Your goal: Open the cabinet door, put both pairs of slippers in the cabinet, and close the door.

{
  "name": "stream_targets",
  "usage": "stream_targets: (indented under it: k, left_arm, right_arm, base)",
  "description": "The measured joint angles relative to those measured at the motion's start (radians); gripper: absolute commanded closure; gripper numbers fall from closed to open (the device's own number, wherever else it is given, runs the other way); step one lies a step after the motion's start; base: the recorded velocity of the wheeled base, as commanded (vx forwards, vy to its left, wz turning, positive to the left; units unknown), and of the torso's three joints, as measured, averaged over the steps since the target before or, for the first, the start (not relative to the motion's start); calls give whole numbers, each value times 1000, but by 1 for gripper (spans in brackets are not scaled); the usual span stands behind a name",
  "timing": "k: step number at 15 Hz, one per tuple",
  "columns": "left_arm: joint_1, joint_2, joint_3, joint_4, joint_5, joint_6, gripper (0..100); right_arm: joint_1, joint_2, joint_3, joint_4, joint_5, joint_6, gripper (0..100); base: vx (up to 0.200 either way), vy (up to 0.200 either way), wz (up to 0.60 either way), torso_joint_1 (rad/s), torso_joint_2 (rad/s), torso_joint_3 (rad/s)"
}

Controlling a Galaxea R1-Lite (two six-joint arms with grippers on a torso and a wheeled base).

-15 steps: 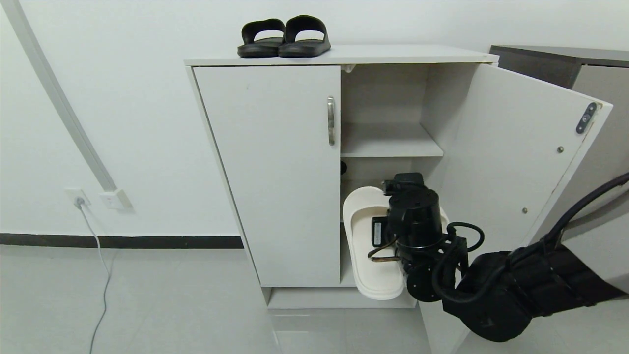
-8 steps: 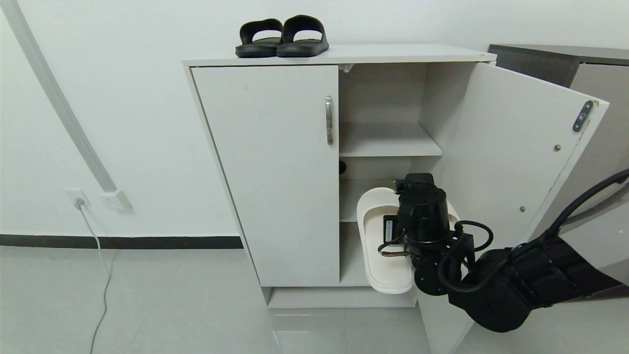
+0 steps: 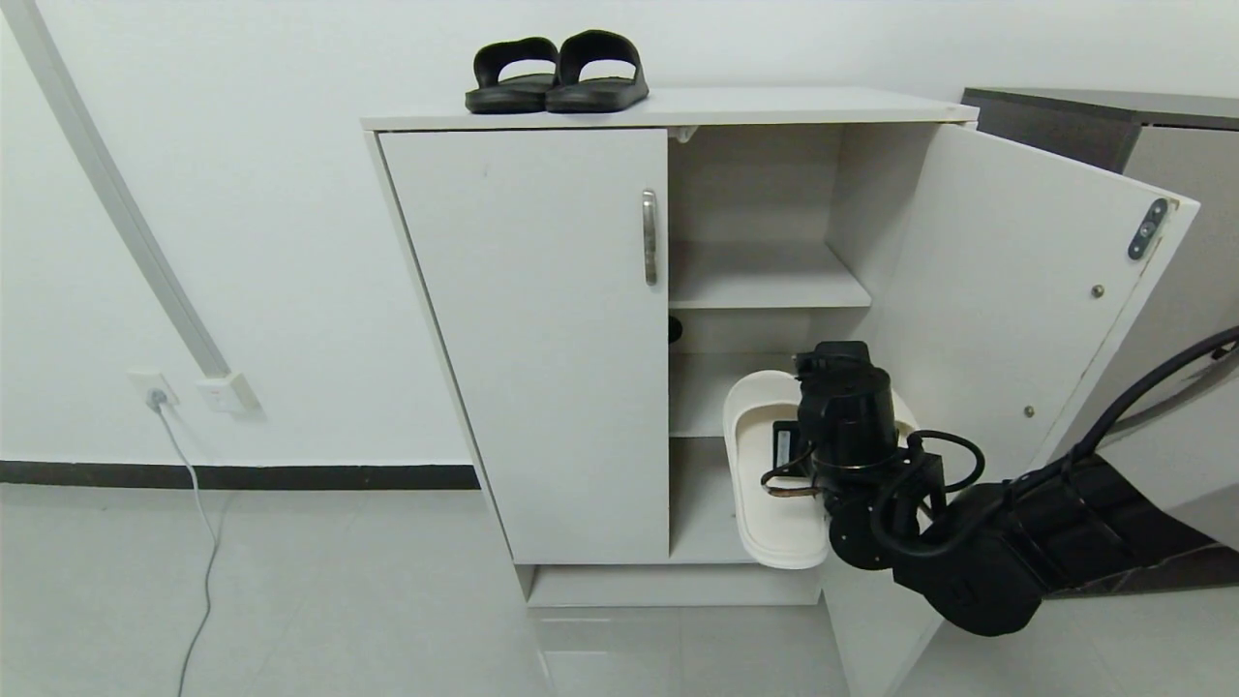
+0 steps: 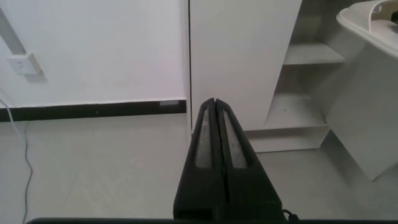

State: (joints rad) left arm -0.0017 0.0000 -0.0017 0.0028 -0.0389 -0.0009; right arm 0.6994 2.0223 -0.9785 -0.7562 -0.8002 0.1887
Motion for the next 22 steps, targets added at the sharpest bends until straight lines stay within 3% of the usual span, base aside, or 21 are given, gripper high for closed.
stream_targets:
  k: [22]
  left_arm:
    - [0, 0, 0, 0, 0, 0, 100]
  right_arm:
    - [-80, 1, 3, 26, 2, -6, 100]
  base:
    - [0, 0, 0, 0, 0, 0]
